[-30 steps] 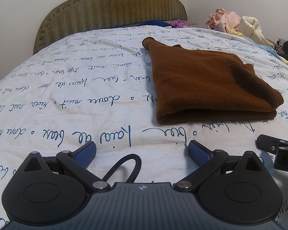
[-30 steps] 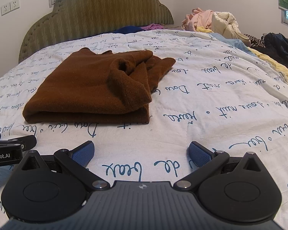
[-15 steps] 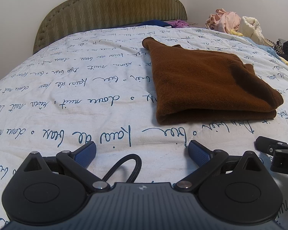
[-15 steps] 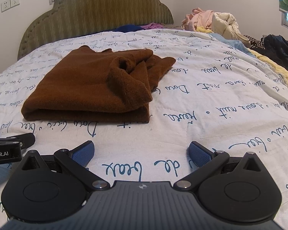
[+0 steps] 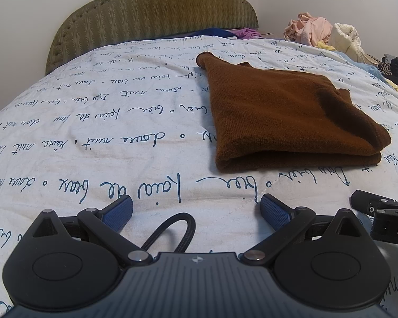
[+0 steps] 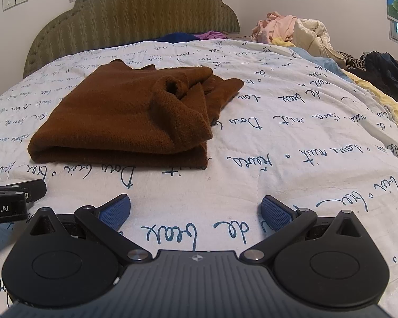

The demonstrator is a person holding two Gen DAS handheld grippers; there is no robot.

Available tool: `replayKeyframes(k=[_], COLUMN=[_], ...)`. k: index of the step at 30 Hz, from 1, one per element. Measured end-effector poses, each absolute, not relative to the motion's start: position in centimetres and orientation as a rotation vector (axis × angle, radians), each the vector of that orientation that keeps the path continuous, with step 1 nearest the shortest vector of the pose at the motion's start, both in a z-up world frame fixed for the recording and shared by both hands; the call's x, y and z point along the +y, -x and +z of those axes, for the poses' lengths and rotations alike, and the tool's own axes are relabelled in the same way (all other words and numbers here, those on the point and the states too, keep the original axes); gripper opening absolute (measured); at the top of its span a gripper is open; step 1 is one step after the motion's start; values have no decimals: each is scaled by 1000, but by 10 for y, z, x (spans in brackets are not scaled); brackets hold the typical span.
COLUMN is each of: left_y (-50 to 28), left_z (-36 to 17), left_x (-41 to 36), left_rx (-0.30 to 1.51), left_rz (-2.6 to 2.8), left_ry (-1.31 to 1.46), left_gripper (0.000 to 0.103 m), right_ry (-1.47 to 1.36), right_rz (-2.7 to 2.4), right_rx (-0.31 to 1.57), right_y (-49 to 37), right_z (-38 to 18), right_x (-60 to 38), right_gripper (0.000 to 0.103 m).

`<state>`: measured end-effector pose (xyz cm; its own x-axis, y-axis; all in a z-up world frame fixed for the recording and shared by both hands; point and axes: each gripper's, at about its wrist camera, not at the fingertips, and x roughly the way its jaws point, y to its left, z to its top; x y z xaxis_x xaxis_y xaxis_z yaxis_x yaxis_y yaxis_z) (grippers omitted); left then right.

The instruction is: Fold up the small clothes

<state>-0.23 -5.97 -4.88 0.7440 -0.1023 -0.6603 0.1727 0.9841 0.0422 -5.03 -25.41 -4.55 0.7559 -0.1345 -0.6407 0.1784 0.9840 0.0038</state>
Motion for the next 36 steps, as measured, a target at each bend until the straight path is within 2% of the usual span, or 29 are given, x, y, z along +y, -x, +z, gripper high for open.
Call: replayKeyframes(k=[11,23,36], left_y=[7,14,15], left_z=[-39,-4,2], left_x=[-62,-51,-35], left_rx=[741,756,787], left_rz=[-178,-209,-194], left_ry=[-136,-74,-26], left_gripper=[103,103,103], right_ry=[-67,-81,-78], right_rz=[-174,-127,-113], right_rx=[681,641,629], right_y=[54,69,77], right_z=[-38,0,12], right_x=[-252,-236,-230], right_gripper=[103,103,103])
